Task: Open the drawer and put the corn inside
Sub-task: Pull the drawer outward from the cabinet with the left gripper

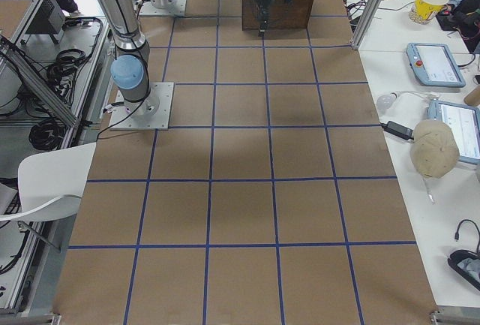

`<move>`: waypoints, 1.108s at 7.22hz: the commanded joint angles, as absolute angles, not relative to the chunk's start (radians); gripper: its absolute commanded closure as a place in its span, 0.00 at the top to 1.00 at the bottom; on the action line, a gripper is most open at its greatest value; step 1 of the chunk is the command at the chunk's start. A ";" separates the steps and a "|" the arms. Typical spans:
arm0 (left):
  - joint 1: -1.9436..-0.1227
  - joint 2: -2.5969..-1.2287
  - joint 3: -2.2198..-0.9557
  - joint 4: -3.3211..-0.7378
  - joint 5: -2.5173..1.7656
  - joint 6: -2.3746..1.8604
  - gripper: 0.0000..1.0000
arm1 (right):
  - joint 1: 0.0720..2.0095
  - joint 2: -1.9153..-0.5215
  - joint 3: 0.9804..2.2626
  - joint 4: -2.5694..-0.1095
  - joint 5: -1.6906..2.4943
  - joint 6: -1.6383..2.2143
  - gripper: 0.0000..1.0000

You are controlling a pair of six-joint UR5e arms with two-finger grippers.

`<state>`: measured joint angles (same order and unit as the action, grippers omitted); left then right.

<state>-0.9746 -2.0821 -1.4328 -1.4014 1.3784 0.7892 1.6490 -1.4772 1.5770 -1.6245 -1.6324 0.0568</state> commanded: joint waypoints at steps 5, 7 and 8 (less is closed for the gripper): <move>-0.973 -2.082 -1.411 -1.399 1.393 0.818 1.00 | 1.649 -1.477 1.577 -1.624 -1.632 0.057 1.00; -0.973 -2.077 -1.411 -1.401 1.420 0.825 1.00 | 1.649 -1.477 1.577 -1.626 -1.632 0.057 1.00; -0.973 -2.071 -1.410 -1.404 1.422 0.824 1.00 | 1.649 -1.477 1.577 -1.625 -1.632 0.057 1.00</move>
